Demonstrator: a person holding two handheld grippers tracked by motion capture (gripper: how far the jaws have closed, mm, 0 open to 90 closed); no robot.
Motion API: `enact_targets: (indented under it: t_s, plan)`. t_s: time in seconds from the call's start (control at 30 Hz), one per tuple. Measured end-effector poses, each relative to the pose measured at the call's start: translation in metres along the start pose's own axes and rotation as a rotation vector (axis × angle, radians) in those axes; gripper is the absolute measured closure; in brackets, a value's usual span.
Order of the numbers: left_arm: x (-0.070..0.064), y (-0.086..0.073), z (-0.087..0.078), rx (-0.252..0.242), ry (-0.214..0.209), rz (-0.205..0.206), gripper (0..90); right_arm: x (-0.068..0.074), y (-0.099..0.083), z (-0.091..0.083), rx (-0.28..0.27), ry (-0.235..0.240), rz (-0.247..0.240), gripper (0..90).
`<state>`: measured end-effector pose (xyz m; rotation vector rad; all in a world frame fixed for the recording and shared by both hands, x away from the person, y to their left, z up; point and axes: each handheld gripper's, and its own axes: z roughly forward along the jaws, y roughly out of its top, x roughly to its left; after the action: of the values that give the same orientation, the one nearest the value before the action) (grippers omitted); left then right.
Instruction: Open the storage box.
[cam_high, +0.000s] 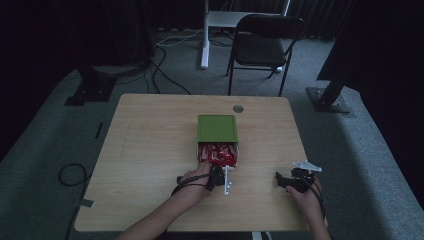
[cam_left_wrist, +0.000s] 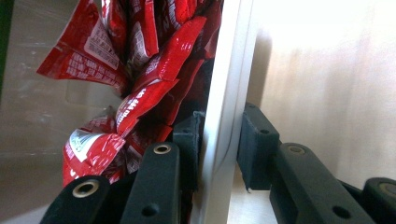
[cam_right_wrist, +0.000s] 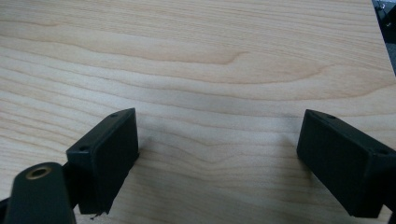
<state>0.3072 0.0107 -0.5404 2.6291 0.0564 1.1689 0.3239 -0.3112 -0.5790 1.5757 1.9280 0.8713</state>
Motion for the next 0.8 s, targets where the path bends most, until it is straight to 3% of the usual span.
enact_targets:
  t_s: [0.3, 0.8]
  plan:
    - [-0.021, -0.002, -0.022, -0.021, -0.072, -0.003, 73.5, 0.0, 0.0, 0.0, 0.0, -0.001, 0.0, 12.2]
    - [-0.034, -0.005, -0.043, -0.069, -0.126, -0.041, 73.1, 0.0, 0.0, 0.0, 0.0, 0.0, 0.0, 12.2]
